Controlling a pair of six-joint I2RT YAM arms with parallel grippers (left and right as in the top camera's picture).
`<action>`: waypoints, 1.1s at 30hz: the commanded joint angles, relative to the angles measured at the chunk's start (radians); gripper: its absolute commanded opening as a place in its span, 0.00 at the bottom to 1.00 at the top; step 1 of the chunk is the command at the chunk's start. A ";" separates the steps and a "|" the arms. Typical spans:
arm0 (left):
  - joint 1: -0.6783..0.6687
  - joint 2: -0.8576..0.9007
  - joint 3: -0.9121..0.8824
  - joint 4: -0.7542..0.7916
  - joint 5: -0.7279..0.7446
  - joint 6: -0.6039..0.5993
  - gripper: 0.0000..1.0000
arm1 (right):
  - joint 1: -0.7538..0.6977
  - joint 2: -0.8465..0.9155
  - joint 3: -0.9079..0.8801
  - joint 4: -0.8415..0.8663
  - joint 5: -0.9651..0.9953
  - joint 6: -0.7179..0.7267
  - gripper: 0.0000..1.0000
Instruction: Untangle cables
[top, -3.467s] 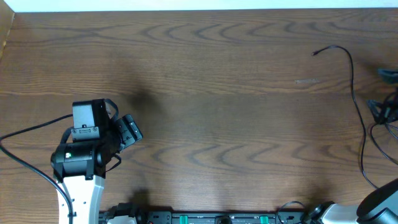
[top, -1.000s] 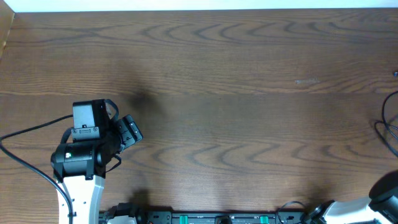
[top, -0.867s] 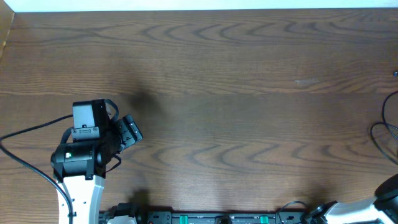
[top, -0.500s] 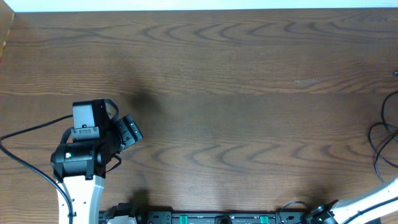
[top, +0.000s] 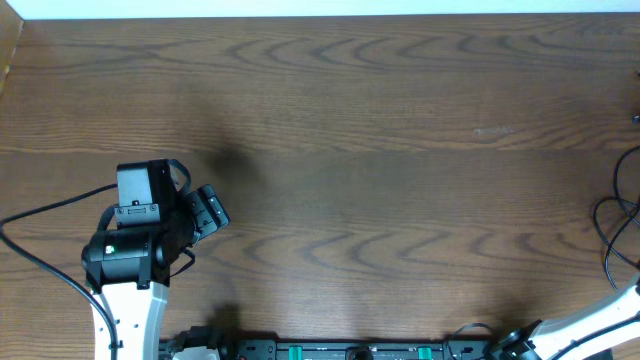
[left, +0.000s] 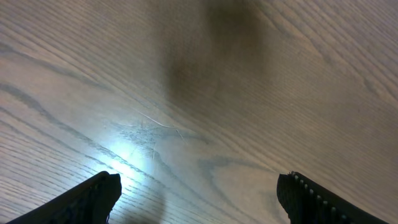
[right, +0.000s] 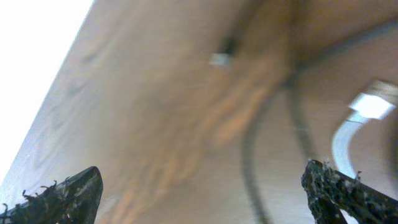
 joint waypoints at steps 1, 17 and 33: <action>0.005 -0.003 0.013 0.005 -0.005 0.032 0.86 | 0.081 -0.145 0.010 0.000 -0.082 -0.046 0.99; 0.005 -0.004 0.013 0.011 -0.017 0.039 0.81 | 0.372 -0.554 0.009 -0.385 -0.214 -0.230 0.97; 0.005 -0.004 0.012 0.011 -0.021 0.042 0.81 | 0.373 -1.129 0.009 -0.552 -0.350 -0.321 0.99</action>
